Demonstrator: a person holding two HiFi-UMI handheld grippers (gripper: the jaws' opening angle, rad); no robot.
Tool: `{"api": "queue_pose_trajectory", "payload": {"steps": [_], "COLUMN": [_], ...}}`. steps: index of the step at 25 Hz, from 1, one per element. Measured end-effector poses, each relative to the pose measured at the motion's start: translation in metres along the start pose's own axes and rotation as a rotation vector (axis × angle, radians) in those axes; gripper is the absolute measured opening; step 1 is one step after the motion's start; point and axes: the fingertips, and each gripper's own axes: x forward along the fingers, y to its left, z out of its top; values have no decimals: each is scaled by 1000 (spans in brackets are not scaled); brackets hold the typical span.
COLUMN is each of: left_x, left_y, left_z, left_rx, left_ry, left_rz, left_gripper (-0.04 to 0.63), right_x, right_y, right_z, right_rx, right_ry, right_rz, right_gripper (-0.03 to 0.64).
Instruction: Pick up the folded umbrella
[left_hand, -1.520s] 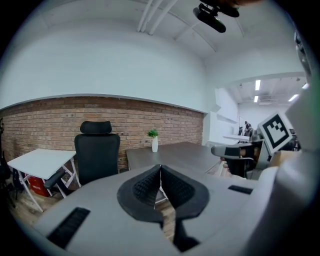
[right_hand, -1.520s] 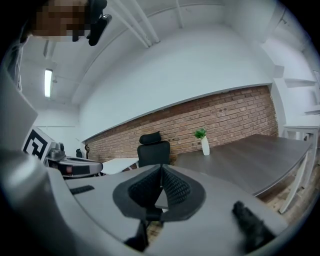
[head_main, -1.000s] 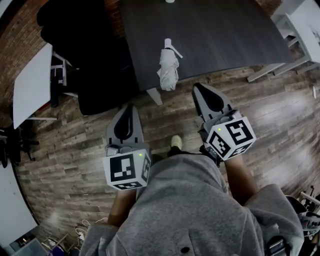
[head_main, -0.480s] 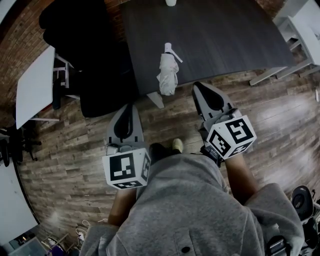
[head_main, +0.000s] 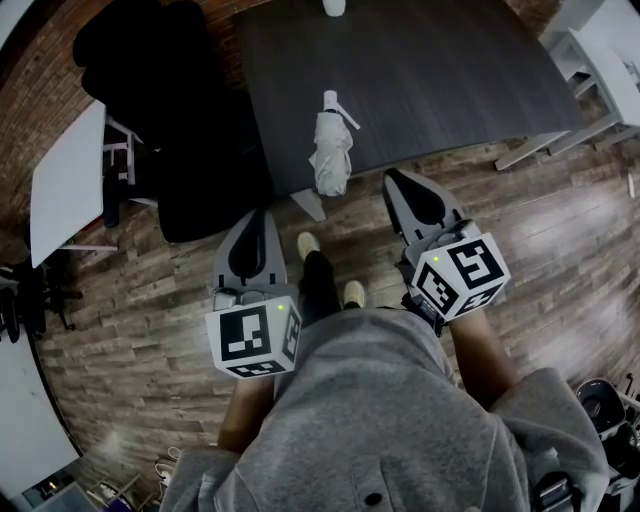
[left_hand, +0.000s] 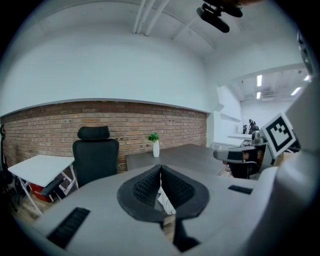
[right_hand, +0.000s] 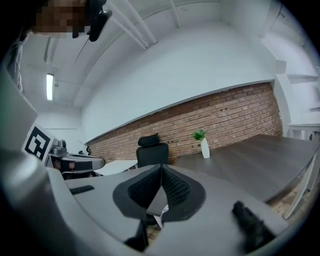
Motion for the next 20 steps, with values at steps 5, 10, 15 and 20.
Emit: {"api": "queue_pose_trajectory", "payload": {"steps": [5,10,15,20], "left_x": [14,38,64,90], "left_y": [8,20,34,44], "left_z": [0,4,4,8], "left_rx": [-6,-13,-21,-30], "left_ry": [6,16,28,41], "left_rz": [-7,-20,-34,-54], "left_gripper": [12,12,12,12], "right_x": [15,38,64,88], "right_y": [-3,-9,-18,-24], "right_z": [-1,-2,-3,1], "right_rx": [-4,-10,-4,-3], "right_ry": [15,45,59,77], "right_rz": [-2,-6,-16,-25], "right_gripper": [25,25,25,25]}}
